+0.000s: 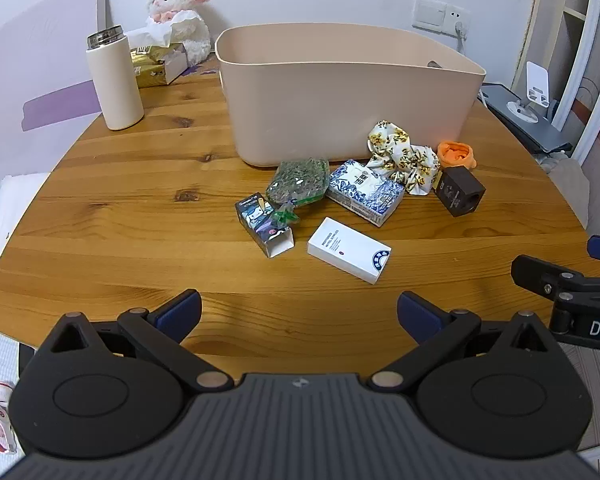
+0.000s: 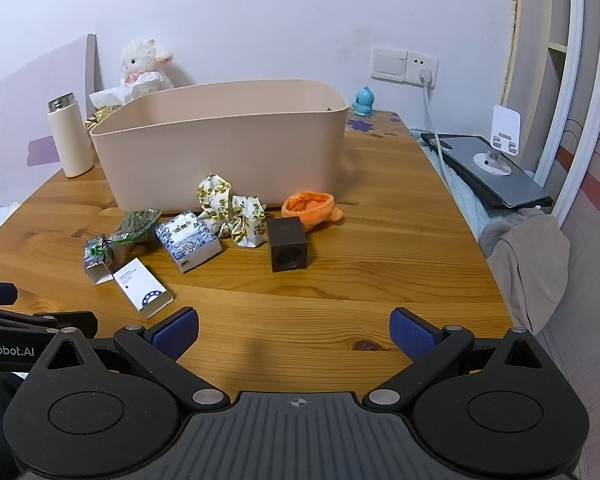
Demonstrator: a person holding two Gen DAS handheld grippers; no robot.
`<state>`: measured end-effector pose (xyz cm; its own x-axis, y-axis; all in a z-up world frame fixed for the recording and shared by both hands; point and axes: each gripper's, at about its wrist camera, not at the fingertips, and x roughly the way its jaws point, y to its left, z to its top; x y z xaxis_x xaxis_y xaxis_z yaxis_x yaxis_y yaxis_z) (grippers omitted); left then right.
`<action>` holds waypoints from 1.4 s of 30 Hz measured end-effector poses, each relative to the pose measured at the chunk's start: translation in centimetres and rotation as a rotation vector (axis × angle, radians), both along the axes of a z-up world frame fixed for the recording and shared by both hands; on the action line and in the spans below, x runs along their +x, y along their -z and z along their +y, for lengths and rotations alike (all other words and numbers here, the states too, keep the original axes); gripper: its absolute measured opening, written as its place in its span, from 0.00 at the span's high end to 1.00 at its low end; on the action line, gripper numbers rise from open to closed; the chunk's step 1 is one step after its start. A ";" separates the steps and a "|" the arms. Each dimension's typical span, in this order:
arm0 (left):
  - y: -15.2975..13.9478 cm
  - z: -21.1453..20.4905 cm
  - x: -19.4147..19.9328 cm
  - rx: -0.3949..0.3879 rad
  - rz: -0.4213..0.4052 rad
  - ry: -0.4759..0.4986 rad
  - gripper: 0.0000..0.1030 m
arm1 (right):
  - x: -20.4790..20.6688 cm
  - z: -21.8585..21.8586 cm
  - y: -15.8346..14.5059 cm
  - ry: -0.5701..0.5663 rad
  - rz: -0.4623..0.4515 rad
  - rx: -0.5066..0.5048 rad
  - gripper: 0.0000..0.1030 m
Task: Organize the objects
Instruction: 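Move both tools toward the items in front of the beige bin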
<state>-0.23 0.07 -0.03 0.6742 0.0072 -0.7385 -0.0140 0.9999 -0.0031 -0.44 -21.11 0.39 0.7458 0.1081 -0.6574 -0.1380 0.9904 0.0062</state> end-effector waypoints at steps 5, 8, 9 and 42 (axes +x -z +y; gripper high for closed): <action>0.0 0.2 0.0 -0.008 0.003 -0.004 0.00 | 0.1 0.1 0.1 -0.005 0.001 -0.003 0.00; 0.0 0.3 0.0 -0.012 0.005 -0.008 0.00 | 0.0 0.0 -0.1 -0.004 -0.002 -0.006 0.00; -0.1 0.3 0.0 -0.010 0.004 -0.008 0.00 | 0.0 0.1 -0.1 -0.004 -0.002 -0.009 0.00; 0.4 1.0 0.6 -0.018 0.033 -0.023 0.00 | 0.5 0.3 -0.1 -0.001 0.012 -0.025 0.00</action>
<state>0.33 1.08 -0.41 0.6495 0.0093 -0.7603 -0.0379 0.9991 -0.0201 0.05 -20.81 0.44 0.7376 0.0922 -0.6689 -0.1388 0.9902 -0.0165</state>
